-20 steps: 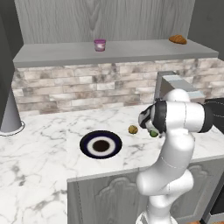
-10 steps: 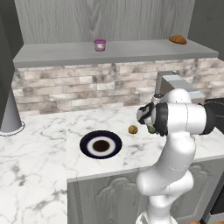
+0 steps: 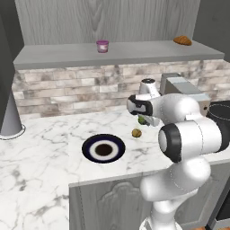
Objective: Pick the avocado and bread from the counter and place them on the plate. Then pick the jam from the cabinet and place it next to the plate. Lastly close the cabinet door.
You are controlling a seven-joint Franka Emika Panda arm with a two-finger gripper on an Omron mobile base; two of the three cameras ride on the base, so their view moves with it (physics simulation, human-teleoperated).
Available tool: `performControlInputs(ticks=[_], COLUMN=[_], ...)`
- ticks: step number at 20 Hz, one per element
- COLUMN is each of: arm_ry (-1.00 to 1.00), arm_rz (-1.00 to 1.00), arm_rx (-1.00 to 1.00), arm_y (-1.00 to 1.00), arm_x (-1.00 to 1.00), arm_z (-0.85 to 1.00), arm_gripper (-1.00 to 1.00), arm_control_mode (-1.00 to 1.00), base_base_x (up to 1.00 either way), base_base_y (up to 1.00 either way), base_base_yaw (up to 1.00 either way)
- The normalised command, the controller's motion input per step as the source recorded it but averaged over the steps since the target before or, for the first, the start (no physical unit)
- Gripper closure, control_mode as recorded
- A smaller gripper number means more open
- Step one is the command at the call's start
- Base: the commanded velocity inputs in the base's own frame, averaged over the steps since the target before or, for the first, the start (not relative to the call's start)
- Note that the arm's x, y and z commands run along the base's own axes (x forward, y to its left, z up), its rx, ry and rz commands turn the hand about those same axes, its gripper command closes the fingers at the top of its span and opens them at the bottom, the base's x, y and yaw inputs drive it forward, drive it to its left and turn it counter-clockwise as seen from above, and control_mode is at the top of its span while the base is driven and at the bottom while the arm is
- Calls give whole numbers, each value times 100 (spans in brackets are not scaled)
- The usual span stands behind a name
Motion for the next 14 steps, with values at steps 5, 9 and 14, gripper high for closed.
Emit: performControlInputs(ticks=[5,9,14], arm_ry=[5,7,5], arm_rz=[1,3,1], arm_rx=[17,13,3], arm_y=[54,40,68], arm_x=[-20,-47,-44], arm_z=[42,-1,-20], arm_gripper=[100,100,100], arm_control_mode=[-100,-100,-100], base_base_x=[0,0,0], base_base_y=[0,0,0], base_base_yaw=[0,0,0])
